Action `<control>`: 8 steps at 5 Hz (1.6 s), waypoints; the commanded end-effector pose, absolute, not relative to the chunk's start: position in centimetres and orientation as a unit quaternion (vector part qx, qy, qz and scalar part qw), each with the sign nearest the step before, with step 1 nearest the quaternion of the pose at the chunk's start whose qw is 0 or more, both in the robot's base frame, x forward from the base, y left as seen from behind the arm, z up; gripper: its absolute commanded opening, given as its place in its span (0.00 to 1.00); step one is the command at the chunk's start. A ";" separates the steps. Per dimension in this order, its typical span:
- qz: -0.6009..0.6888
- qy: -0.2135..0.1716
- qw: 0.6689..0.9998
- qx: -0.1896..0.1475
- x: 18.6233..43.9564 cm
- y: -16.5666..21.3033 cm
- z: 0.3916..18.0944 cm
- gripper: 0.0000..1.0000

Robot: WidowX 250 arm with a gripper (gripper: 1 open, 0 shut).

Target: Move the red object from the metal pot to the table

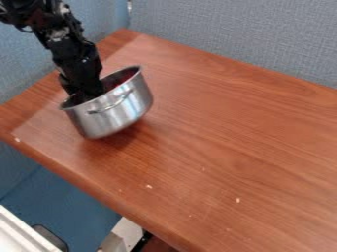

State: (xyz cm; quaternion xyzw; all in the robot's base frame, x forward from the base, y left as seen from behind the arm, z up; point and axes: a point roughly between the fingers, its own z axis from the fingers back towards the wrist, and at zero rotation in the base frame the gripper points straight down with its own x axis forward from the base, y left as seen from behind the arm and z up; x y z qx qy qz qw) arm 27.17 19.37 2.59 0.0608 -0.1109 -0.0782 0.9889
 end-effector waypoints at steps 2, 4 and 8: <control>-0.079 -0.103 0.990 0.045 25.7 20.7 2.0 0.00; -0.017 -0.113 0.993 0.030 25.6 19.3 2.0 0.00; 0.043 -0.136 0.990 -0.011 26.1 15.8 2.8 0.00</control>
